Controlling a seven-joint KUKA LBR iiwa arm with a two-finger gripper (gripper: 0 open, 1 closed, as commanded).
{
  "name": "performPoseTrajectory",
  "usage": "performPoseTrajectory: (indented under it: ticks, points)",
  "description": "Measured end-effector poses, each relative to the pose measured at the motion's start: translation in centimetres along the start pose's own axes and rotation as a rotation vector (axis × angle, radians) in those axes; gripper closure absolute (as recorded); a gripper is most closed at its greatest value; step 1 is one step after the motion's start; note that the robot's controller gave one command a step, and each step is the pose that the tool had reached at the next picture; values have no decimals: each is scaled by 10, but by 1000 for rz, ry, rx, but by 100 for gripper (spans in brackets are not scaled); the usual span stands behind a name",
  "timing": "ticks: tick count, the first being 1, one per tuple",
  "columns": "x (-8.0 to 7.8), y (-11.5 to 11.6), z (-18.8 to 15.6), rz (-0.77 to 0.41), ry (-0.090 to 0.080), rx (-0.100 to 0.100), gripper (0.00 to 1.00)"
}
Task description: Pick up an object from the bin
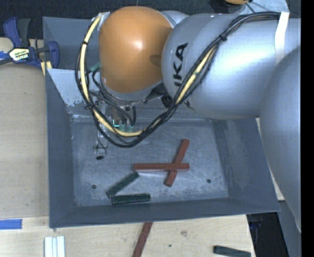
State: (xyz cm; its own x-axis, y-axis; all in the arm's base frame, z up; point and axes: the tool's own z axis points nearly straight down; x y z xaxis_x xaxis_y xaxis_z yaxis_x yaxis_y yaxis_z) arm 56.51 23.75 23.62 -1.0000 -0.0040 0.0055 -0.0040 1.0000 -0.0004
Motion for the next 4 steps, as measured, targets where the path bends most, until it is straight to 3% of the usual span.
performPoseTrajectory:
  ticks: [1, 2, 3, 4]
  points:
    - [-2, -1, -5, 4, -8, -2, 0]
    - [8, -25, 38, -29, -15, -4, 0]
    - [20, -88, 69, -193, -6, -1, 0]
    - [26, -103, 123, -230, -13, 1, 0]
